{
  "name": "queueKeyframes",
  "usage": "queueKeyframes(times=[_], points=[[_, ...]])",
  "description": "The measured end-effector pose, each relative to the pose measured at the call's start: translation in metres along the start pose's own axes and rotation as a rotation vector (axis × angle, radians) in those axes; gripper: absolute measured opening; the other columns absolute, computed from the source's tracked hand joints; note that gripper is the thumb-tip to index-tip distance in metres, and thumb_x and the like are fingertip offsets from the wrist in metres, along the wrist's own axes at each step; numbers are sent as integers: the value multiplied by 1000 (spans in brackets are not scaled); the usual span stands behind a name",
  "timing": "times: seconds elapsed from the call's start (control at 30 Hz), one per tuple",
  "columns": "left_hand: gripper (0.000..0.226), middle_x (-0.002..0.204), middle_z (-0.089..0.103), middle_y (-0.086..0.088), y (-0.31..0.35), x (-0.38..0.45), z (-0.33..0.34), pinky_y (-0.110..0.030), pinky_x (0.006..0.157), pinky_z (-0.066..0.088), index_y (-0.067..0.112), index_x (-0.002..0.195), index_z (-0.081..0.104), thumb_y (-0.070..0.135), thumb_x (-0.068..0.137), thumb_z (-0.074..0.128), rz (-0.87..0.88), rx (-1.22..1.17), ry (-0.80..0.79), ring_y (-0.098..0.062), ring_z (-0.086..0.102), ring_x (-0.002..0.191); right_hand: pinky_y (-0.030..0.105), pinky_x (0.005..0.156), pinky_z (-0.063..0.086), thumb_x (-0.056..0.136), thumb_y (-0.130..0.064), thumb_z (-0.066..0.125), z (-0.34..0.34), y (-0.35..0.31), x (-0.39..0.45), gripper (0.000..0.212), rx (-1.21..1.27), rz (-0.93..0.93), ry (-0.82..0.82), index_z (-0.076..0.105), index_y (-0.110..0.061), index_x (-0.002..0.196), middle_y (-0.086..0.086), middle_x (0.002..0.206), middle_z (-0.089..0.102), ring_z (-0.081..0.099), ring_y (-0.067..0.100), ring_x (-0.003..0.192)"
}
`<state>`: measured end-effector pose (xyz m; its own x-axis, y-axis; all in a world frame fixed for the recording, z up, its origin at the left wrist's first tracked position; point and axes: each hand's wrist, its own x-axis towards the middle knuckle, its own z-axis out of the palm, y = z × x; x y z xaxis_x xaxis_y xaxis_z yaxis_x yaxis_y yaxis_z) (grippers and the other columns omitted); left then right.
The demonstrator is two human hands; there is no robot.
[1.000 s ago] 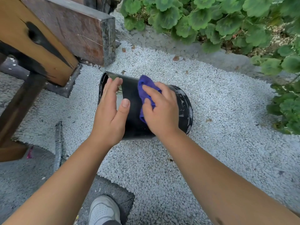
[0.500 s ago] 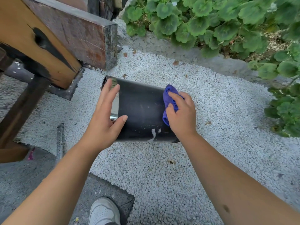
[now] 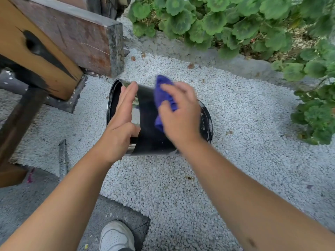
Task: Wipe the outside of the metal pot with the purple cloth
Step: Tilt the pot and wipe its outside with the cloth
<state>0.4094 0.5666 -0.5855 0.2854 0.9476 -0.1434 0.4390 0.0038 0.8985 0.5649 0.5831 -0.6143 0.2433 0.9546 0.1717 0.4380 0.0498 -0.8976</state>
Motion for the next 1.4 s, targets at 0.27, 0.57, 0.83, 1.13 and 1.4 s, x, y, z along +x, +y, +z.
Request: queueKeyframes(times=[0.27, 0.57, 0.83, 1.13, 1.4], points=[[106, 158, -36, 15, 2, -4, -15, -23, 117, -13, 44, 150, -17, -7, 82, 48, 15, 298, -286, 0, -33, 143, 39, 104, 40, 81, -21, 67, -3, 30, -7, 36, -111, -66, -95, 69, -17, 117, 6, 126, 55, 50, 27, 116], [84, 164, 12, -2, -19, -26, 10, 6, 95, 30, 21, 157, 23, 4, 88, 70, 244, 455, 220, 6, 13, 147, 29, 107, 36, 86, -24, 62, -40, 101, 8, 35, -155, 184, -98, 66, -25, 121, -7, 128, 46, 47, 17, 123], [80, 166, -8, 13, -33, -32, 8, -30, 116, 35, 27, 159, 6, 25, 96, 57, 292, 441, 24, -18, -6, 154, 20, 98, 36, 89, -20, 62, -36, 103, 12, 33, -159, 243, -13, 65, -23, 122, -4, 130, 48, 49, 14, 118], [57, 119, 61, 2, -10, -27, 8, 6, 69, 38, 32, 140, 52, 10, 91, 69, -67, 314, 312, 26, 55, 89, 5, 93, 35, 83, -9, 65, -31, 69, 32, 34, -74, 168, -27, 71, -21, 114, -4, 122, 55, 54, 8, 108], [55, 132, 58, 14, 28, 16, -21, -21, 106, 38, 21, 141, 55, 12, 89, 71, -124, 300, 389, 3, 53, 119, 11, 95, 39, 79, -11, 66, 1, -18, 25, 34, 71, -62, -35, 72, -19, 112, -11, 112, 53, 54, 4, 105]])
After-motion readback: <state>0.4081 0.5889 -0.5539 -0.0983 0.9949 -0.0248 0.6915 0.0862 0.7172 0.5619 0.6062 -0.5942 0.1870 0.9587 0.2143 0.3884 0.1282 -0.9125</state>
